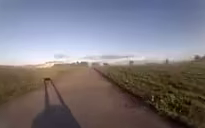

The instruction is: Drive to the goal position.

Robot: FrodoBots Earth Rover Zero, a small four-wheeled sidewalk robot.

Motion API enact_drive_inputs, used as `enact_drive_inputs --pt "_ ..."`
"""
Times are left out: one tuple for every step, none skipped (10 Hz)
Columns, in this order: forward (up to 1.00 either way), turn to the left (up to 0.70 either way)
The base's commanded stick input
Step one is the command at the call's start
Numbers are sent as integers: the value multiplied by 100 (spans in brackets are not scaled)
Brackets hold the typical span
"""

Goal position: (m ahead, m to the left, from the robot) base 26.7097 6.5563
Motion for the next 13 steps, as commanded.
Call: enact_drive_inputs --pt "70 35" --pt "70 28" --pt "70 13" --pt "70 0" --pt "70 0" --pt "70 0" --pt "70 0" --pt "70 0" --pt "70 0" --pt "70 0" --pt "70 0" --pt "70 0" --pt "70 0"
